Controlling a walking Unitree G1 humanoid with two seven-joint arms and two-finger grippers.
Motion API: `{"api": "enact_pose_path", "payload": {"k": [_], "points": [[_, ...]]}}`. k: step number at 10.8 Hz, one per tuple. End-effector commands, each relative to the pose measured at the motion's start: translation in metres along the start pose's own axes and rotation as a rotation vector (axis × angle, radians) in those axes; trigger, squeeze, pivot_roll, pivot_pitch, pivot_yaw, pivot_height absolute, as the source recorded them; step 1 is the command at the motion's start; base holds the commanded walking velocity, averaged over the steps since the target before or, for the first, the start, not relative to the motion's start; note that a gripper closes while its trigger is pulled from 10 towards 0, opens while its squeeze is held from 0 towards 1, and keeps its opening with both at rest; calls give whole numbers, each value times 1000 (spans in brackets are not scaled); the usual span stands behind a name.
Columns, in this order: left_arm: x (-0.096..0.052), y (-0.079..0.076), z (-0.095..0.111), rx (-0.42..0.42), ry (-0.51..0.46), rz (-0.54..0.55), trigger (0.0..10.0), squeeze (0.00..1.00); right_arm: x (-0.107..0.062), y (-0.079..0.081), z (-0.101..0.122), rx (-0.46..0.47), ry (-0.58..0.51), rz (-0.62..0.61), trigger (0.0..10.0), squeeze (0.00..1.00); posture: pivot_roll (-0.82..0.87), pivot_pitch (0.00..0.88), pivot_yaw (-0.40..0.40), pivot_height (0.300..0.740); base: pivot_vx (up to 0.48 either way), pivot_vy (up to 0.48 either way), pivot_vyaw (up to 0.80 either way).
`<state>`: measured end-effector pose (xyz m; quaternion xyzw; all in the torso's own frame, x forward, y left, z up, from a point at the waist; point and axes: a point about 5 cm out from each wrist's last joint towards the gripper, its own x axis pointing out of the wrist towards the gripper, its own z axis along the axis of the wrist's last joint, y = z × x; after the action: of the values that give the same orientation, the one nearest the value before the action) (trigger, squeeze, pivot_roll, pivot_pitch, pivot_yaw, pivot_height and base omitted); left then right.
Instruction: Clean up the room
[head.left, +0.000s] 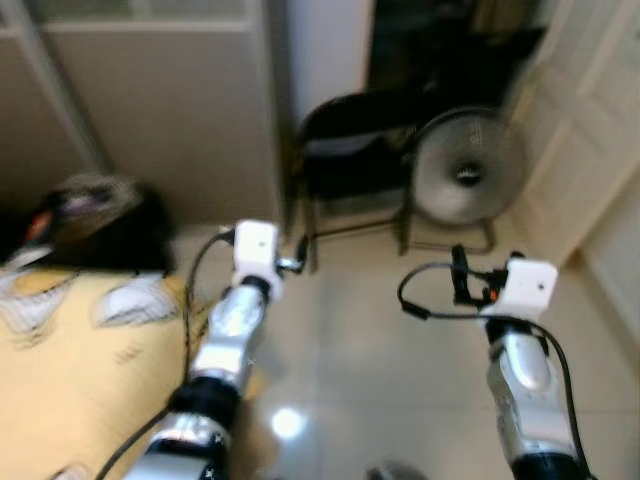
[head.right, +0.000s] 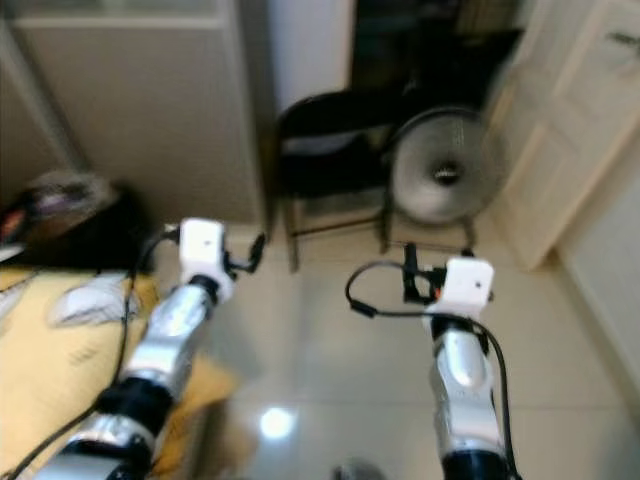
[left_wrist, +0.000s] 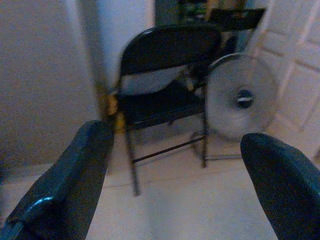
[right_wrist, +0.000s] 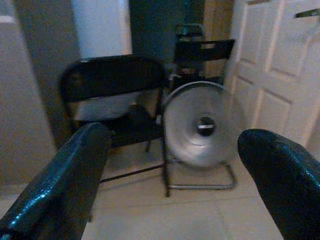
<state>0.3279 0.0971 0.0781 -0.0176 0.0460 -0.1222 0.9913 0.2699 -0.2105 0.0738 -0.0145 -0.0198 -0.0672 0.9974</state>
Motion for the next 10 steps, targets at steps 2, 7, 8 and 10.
{"api": "enact_pose_path", "payload": {"k": [2,7,8,10], "points": [[1,1,1,16,5,-12,10000,0,2,1,2,14,2,4,10000,0,-40,0,22,700,480,0,0],[-2,22,8,-112,-45,119,10000,0,0,-6,5,-7,-24,-8,10000,0,-36,0,16,700,480,0,0],[-3,24,14,-135,-91,102,10000,0,0,-14,12,-28,-60,-41,10000,0,-36,0,15,700,480,0,0],[-4,24,19,-110,-116,80,10000,0,6,-22,19,-42,-73,-51,10000,0,-31,0,16,700,480,0,0]]}}
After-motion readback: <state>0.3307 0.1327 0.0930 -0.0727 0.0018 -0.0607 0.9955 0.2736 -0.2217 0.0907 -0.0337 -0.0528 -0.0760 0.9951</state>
